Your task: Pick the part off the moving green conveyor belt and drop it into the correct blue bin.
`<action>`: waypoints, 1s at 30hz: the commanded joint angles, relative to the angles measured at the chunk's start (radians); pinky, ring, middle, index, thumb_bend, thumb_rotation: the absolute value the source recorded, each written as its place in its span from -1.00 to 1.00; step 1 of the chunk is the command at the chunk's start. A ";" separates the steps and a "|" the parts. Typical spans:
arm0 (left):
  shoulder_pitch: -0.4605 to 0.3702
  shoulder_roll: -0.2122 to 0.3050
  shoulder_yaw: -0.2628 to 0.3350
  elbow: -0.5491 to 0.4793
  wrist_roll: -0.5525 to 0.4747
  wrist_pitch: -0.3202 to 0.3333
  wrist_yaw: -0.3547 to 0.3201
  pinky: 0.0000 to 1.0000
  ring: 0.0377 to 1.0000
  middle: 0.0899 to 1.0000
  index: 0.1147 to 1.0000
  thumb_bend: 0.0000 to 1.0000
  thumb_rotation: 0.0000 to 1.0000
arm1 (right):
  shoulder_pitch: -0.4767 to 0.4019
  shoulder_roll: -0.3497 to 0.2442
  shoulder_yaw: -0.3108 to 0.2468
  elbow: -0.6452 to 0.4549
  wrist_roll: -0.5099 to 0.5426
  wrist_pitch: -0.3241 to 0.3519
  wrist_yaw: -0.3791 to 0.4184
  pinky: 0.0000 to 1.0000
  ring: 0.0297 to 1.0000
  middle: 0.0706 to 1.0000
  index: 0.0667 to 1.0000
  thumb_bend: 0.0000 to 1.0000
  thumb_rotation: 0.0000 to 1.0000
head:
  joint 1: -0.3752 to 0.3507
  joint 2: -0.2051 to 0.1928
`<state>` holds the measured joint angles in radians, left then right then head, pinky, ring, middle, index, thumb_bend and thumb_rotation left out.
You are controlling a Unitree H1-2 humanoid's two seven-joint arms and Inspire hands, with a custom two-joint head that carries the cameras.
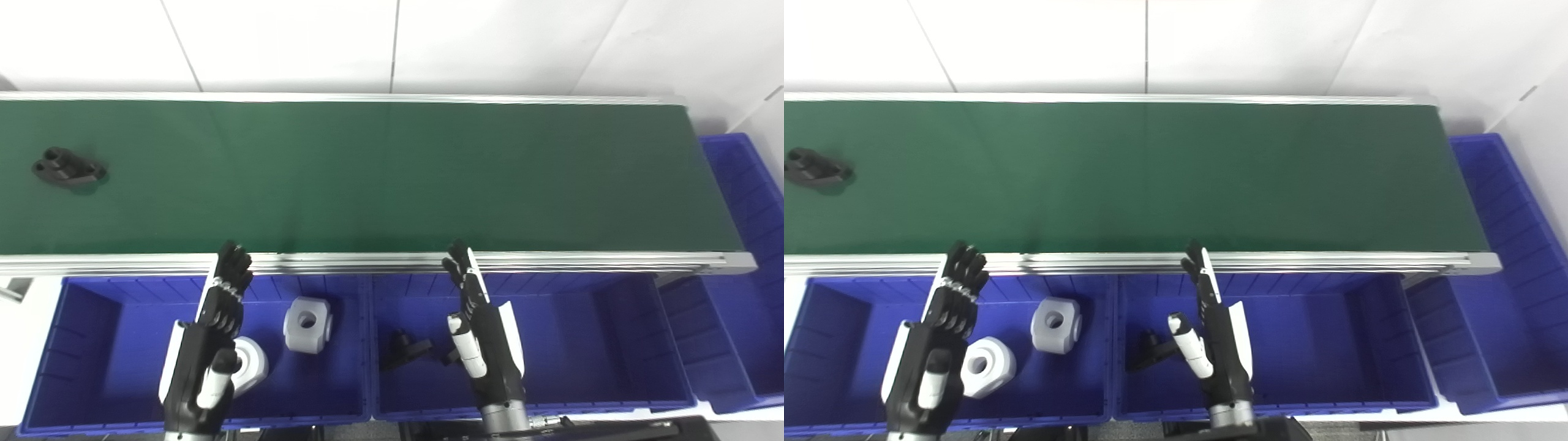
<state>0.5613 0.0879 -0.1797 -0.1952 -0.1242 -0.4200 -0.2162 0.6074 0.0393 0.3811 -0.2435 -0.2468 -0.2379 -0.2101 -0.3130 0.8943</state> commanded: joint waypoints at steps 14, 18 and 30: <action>-0.027 -0.017 0.012 0.014 0.064 -0.049 -0.001 1.00 1.00 1.00 1.00 0.40 0.61 | 0.027 0.063 0.050 0.002 -0.001 -0.056 0.013 0.93 0.86 0.91 0.95 0.68 1.00 | 0.003 -0.009; -0.029 -0.021 0.017 0.020 0.071 -0.050 -0.002 1.00 0.99 1.00 1.00 0.40 0.63 | 0.030 0.061 0.050 -0.001 -0.001 -0.055 0.013 0.92 0.85 0.91 0.95 0.68 1.00 | 0.011 -0.016; -0.021 -0.031 0.014 0.024 0.089 -0.050 0.000 1.00 1.00 1.00 1.00 0.46 0.68 | 0.042 0.050 0.046 -0.003 0.018 -0.067 0.020 0.93 0.86 0.92 0.95 0.66 1.00 | 0.021 -0.019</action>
<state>0.5322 0.0581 -0.1620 -0.1490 -0.0466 -0.4264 -0.2182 0.6258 0.0366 0.3812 -0.2402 -0.2341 -0.2385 -0.2016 -0.2930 0.8744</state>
